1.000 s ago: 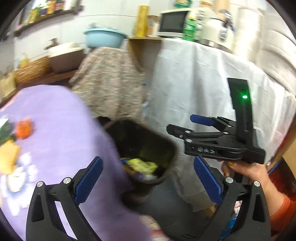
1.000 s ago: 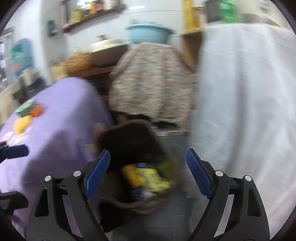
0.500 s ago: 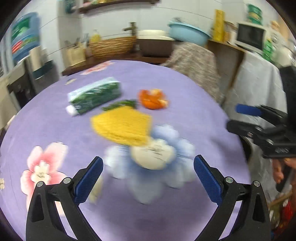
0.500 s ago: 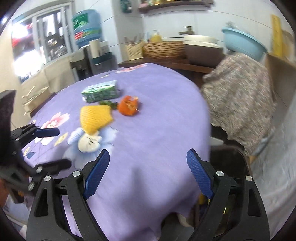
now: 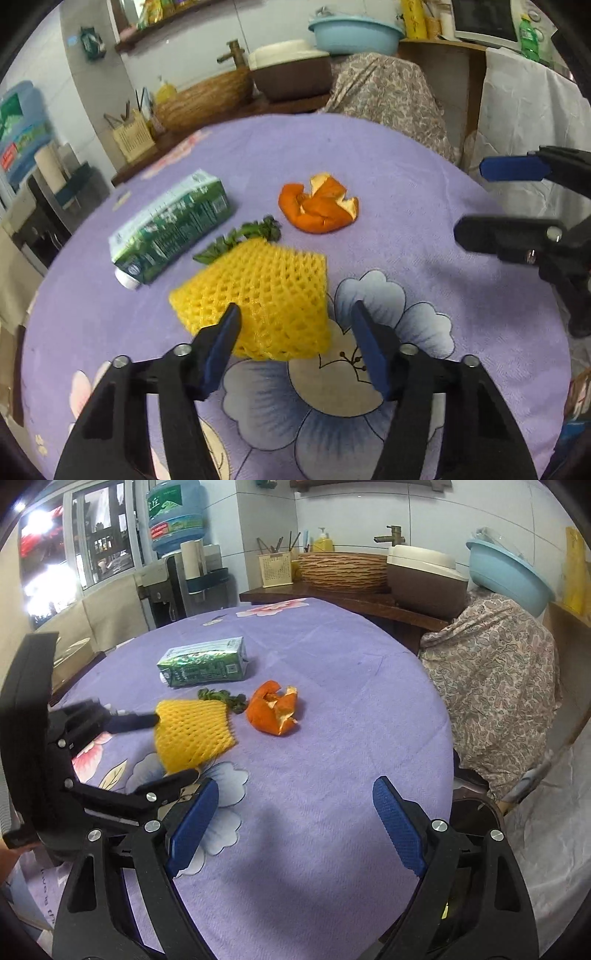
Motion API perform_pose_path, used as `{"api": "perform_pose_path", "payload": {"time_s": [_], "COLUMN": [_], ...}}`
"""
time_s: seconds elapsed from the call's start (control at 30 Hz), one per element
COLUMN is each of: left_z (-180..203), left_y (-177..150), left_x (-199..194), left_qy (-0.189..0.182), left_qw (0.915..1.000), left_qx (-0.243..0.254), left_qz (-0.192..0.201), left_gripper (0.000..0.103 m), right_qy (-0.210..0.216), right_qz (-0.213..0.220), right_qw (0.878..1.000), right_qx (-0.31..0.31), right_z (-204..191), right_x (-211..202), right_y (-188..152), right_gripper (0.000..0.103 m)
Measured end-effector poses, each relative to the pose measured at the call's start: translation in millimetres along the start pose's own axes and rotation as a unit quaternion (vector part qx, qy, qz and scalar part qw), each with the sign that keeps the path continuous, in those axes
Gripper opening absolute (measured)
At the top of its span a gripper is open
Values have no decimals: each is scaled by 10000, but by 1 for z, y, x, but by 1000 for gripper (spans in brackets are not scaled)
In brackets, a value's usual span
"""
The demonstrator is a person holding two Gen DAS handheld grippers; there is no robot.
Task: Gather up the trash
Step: 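Grasp the yellow foam net with the left tool while the right tool grasps the orange peel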
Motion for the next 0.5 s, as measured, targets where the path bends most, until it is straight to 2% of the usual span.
{"api": "perform_pose_path", "payload": {"time_s": [0.03, 0.07, 0.1, 0.2, 0.37, 0.5], "left_z": [-2, -6, -9, -20, -29, -35], "left_y": [0, 0, 1, 2, -6, -10], "left_x": [1, 0, -4, -16, -36, -53], "left_qy": [71, 110, 39, -219, -385, -466], "left_qw": [10000, 9999, 9998, 9977, 9938, 9898], "left_qx": [-5, -41, -160, -588, -942, -1180], "left_qz": [-2, 37, 113, 258, 453, 644], "left_gripper": [38, 32, 18, 16, 16, 16], "right_qy": [-21, -33, -34, -40, 37, -35], "right_qz": [-12, -30, -51, -125, -228, -355], "right_qw": [10000, 10000, 10000, 9999, 9997, 9990], "right_qx": [9, 22, 36, 37, -15, -287], "right_z": [1, 2, 2, 0, -10, -22], "right_x": [3, 6, 10, 22, 37, 53], "right_y": [2, 4, 6, 9, 13, 22], "right_gripper": [85, 85, 85, 85, 85, 85]}}
Point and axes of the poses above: each gripper's, at about its wrist camera, not at the fingertips, and x roughly the way its jaws point, z to its right, y to its top, the point moved 9 cm from there along x, roughly the way its jaws point, and after that the axes turned 1 degree about -z, right-handed, at the moved point
